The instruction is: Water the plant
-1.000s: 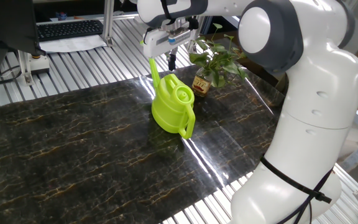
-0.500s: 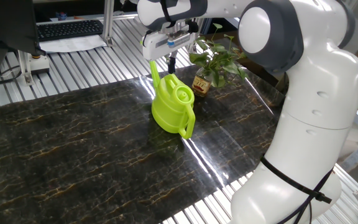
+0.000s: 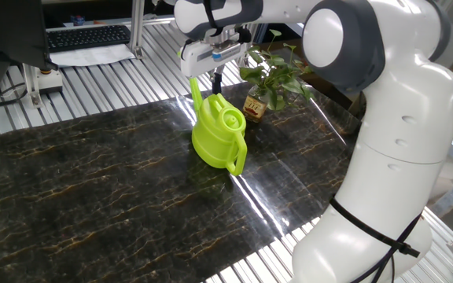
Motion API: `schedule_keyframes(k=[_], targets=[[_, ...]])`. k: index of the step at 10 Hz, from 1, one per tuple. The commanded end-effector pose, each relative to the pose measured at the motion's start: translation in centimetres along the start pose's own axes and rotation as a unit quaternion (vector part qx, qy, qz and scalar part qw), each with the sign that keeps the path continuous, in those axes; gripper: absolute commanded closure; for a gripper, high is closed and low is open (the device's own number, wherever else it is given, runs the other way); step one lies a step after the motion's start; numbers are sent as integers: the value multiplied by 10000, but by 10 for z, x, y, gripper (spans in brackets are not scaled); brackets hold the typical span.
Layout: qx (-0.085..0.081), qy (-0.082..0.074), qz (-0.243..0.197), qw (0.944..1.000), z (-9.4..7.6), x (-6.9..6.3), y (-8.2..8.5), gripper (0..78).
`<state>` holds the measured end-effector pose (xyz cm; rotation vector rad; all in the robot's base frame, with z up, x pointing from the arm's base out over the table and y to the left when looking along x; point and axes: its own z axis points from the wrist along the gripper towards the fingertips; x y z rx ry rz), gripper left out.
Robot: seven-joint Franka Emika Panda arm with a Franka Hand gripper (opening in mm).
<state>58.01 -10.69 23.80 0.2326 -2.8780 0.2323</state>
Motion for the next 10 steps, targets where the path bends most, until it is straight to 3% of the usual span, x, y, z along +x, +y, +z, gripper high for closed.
schedule_keyframes(k=[1, 5, 6, 7, 10], targets=[[62, -8, -26, 10000, -2, -1, 0, 776], [173, -16, 22, 9998, -2, -1, 0, 776], [186, -85, 82, 9998, -2, -1, -1, 776], [146, -211, 148, 9996, -4, -1, -1, 776], [19, -204, 192, 9996, -5, 0, -3, 776]])
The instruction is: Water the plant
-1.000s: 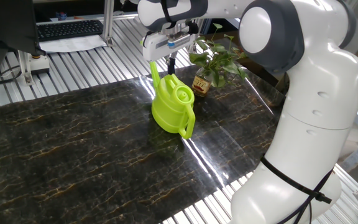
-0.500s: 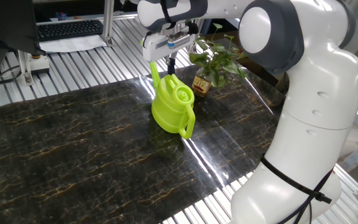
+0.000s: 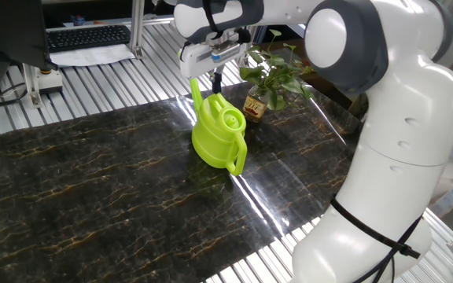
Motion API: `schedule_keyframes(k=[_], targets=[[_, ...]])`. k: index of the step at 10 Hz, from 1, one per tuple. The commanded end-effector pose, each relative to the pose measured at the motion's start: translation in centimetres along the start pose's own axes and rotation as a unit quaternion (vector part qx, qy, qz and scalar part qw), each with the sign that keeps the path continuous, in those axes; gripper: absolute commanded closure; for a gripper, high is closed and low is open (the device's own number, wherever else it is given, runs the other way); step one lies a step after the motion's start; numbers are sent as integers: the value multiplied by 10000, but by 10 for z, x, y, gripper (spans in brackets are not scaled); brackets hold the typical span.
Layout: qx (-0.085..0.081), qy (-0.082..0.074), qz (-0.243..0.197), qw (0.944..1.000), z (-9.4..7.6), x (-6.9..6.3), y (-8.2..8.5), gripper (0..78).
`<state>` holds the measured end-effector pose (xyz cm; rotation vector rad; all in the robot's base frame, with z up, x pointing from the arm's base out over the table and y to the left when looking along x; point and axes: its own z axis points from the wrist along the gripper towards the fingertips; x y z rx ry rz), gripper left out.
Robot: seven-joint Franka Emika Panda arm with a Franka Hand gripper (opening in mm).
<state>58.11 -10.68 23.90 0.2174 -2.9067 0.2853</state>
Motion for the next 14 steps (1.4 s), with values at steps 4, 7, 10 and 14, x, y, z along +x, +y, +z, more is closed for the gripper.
schedule_keyframes(k=[4, 7, 10, 14], targets=[[-482, -94, 374, 9981, -2, 2, -4, 776], [-485, -94, 386, 9980, -2, 2, -4, 2], [-485, -94, 386, 9980, -2, 2, -4, 2], [-485, -94, 386, 9980, -2, 2, -4, 2]])
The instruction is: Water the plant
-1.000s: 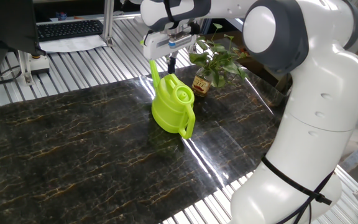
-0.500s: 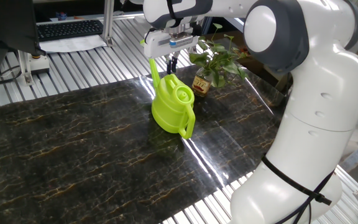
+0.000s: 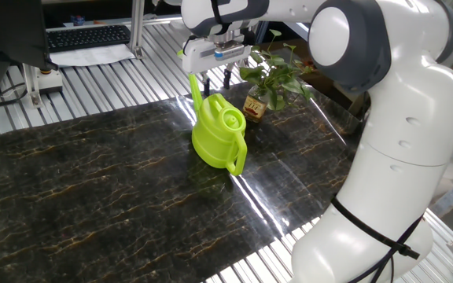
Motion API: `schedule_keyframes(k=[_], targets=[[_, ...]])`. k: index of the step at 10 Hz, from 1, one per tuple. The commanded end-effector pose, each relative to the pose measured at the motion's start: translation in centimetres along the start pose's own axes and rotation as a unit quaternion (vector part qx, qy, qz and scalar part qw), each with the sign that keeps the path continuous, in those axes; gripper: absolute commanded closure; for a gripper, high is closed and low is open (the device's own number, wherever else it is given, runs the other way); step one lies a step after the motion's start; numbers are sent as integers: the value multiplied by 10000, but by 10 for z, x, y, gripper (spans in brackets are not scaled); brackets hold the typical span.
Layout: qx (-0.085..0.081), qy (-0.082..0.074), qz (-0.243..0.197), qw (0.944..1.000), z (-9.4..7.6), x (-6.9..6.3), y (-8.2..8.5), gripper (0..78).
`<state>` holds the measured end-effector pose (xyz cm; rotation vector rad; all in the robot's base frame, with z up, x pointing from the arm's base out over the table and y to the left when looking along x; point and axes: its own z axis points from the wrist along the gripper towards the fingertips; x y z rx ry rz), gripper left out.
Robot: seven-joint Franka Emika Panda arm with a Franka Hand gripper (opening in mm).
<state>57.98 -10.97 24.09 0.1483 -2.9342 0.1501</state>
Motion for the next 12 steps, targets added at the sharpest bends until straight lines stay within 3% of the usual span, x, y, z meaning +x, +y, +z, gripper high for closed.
schedule_keyframes(k=[1, 6, 7, 8, 12], targets=[[-4, -22, 191, 9998, -1, 0, -1, 2], [-4, -22, 191, 9998, -1, 0, -1, 2], [-1211, -328, 823, 9887, -3, 1, 0, 2], [-1135, -345, 773, 9899, -2, 8, -3, 2], [-1122, -364, 795, 9898, 7, 43, -6, 2]])
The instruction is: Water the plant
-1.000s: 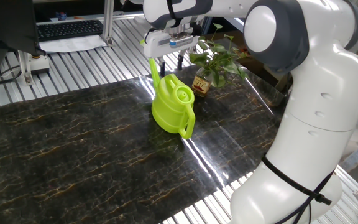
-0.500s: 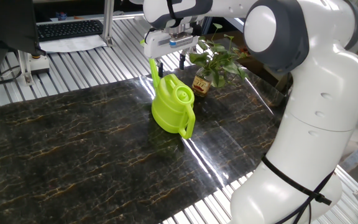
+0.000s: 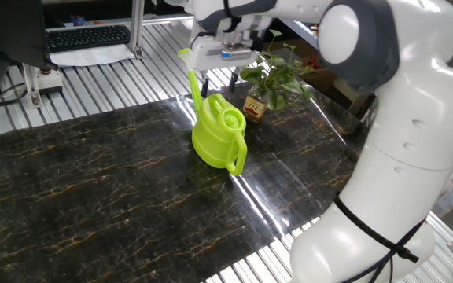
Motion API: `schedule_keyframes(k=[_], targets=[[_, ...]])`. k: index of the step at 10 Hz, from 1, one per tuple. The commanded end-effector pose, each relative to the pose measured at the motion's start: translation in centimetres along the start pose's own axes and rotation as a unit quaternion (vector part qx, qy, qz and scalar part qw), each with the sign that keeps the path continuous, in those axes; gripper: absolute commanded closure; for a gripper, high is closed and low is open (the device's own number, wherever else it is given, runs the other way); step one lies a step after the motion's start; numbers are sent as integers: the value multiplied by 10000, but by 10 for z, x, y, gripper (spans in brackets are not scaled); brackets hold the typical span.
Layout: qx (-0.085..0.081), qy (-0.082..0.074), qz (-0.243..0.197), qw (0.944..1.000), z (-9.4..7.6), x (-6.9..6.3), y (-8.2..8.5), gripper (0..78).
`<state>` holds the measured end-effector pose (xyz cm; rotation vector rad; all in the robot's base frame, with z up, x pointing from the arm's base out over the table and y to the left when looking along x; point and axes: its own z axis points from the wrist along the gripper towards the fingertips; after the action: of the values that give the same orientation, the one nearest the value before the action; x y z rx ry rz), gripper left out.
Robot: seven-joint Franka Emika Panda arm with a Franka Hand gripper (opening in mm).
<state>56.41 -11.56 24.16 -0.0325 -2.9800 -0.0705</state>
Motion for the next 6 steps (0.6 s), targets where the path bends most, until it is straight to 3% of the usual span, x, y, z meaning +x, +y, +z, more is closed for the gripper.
schedule_keyframes(k=[1, 3, 6], targets=[[-337, -167, 222, 9990, 4, 29, -7, 2], [-330, -155, 123, 9993, 6, 31, -10, 2], [-327, -163, 75, 9993, 9, 21, -8, 2]])
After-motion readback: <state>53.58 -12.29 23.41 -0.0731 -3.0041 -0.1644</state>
